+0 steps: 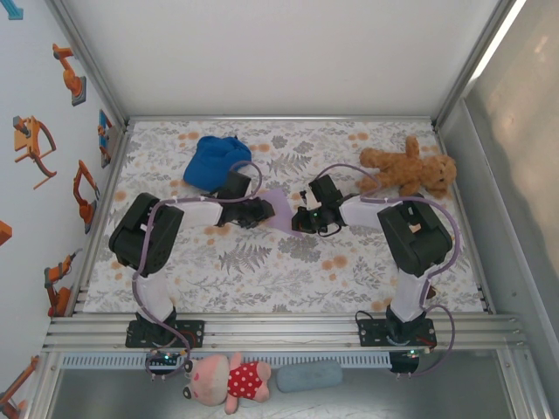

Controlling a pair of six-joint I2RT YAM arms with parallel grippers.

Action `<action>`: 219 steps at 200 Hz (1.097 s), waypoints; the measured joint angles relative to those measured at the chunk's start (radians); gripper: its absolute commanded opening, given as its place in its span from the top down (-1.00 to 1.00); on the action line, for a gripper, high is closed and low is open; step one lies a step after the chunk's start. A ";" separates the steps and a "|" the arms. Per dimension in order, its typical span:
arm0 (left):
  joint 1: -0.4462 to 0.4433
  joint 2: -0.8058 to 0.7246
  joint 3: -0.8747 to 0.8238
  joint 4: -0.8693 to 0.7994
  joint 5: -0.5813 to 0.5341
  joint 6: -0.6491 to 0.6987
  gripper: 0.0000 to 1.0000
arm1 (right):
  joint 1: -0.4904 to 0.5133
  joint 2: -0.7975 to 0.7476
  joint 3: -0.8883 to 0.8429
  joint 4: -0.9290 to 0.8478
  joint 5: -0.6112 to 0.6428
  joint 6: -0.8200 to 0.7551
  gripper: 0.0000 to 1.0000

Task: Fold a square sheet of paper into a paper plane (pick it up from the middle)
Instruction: Third fold the triangle at the center of the table.

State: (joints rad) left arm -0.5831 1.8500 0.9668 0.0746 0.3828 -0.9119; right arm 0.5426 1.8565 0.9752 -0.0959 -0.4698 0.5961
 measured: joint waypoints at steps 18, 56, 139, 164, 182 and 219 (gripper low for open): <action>0.000 -0.059 -0.028 0.002 -0.034 -0.036 0.13 | -0.003 0.000 0.000 0.001 -0.007 0.013 0.77; -0.001 -0.110 -0.087 0.034 -0.071 -0.110 0.09 | -0.012 0.005 -0.002 0.015 -0.024 0.039 0.77; -0.018 -0.051 -0.101 0.076 -0.060 -0.183 0.24 | -0.024 0.014 -0.006 0.034 -0.051 0.060 0.77; -0.018 -0.032 -0.086 0.092 -0.049 -0.188 0.31 | -0.026 0.015 -0.006 0.035 -0.054 0.060 0.78; -0.018 -0.019 -0.081 0.105 -0.040 -0.191 0.34 | -0.026 0.016 -0.006 0.035 -0.056 0.060 0.77; -0.007 -0.007 -0.080 0.153 -0.005 -0.203 0.34 | -0.029 0.017 -0.006 0.036 -0.061 0.060 0.78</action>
State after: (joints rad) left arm -0.5900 1.8427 0.8864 0.2272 0.3779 -1.1149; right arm 0.5133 1.8736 0.9695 -0.0597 -0.5312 0.6556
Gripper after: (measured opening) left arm 0.331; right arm 0.112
